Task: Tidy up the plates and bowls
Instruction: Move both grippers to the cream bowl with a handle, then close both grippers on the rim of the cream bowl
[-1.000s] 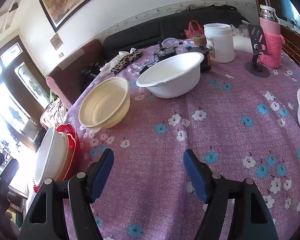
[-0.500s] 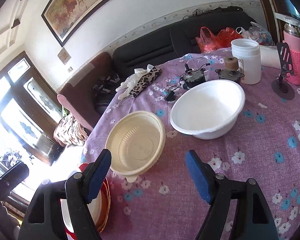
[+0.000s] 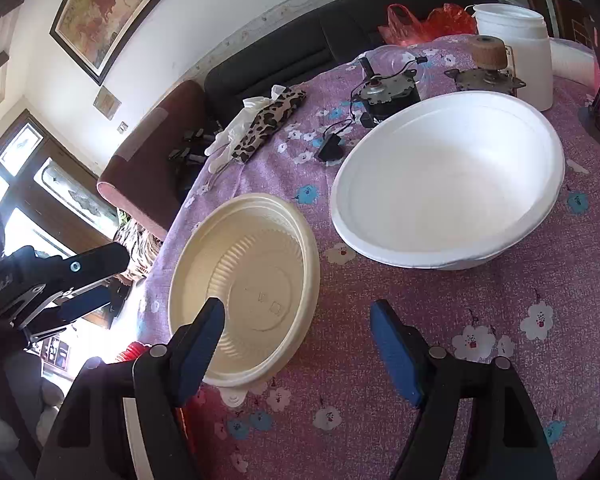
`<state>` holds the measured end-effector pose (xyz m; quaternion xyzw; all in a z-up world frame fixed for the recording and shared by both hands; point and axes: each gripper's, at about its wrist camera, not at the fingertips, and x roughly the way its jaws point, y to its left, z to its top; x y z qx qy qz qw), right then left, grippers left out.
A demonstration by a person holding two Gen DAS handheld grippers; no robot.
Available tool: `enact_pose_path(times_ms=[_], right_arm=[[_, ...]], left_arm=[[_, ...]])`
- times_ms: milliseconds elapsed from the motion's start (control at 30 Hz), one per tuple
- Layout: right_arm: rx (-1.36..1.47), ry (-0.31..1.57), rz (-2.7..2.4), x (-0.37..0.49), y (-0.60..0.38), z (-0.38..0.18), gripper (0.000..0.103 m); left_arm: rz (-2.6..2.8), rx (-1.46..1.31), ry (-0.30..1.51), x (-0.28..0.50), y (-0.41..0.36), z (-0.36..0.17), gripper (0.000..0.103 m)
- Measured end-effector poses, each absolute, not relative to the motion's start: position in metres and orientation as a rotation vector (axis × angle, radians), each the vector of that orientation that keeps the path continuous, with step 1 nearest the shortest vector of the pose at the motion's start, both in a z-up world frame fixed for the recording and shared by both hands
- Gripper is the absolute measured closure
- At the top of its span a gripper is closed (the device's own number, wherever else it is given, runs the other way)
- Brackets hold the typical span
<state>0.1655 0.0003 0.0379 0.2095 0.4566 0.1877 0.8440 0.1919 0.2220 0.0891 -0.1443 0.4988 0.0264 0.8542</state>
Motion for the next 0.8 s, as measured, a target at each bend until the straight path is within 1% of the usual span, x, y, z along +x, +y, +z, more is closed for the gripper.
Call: enact_pose_path(times_ms=[33,67,133,200,233,433,500,567,600,700,733,800], right_arm=[[0.439,0.968,0.399,0.167,0.001,0.035,0.031],[0.437,0.973,0.405,0.169,0.002,0.032,0.033],[0.436,0.984,0.417,0.173,0.004,0.026,0.041],[0.441,0.997,0.434,0.176,0.008,0.021,0.046],[0.441,1.001,0.442,0.176,0.009,0.019,0.048],[0.444,1.005,0.466,0.177,0.014,0.015,0.051],[0.451,1.005,0.474,0.179,0.015,0.013,0.053],[0.463,1.009,0.481,0.181,0.014,0.011,0.061],[0.468,1.012,0.487,0.181,0.014,0.010,0.066],[0.472,1.012,0.476,0.181,0.013,0.008,0.069],[0.482,1.010,0.472,0.181,0.011,0.008,0.071],[0.492,0.995,0.470,0.180,0.008,0.012,0.073]], left_arm=[[0.057,-0.302,1.062,0.198,0.221,0.083,0.010],[0.061,-0.297,1.075,0.204,0.219,0.077,0.010],[0.071,-0.292,1.098,0.214,0.218,0.067,0.010],[0.073,-0.298,1.122,0.223,0.219,0.058,0.010],[0.072,-0.303,1.135,0.227,0.219,0.054,0.010],[0.071,-0.287,1.219,0.240,0.213,0.036,0.011],[0.054,-0.244,1.244,0.241,0.206,0.036,0.020],[0.026,-0.208,1.271,0.241,0.199,0.036,0.051],[0.030,-0.189,1.277,0.239,0.196,0.036,0.054],[0.044,-0.149,1.255,0.233,0.193,0.043,0.062],[0.047,-0.145,1.243,0.230,0.193,0.047,0.065],[0.045,-0.152,1.218,0.224,0.194,0.057,0.067]])
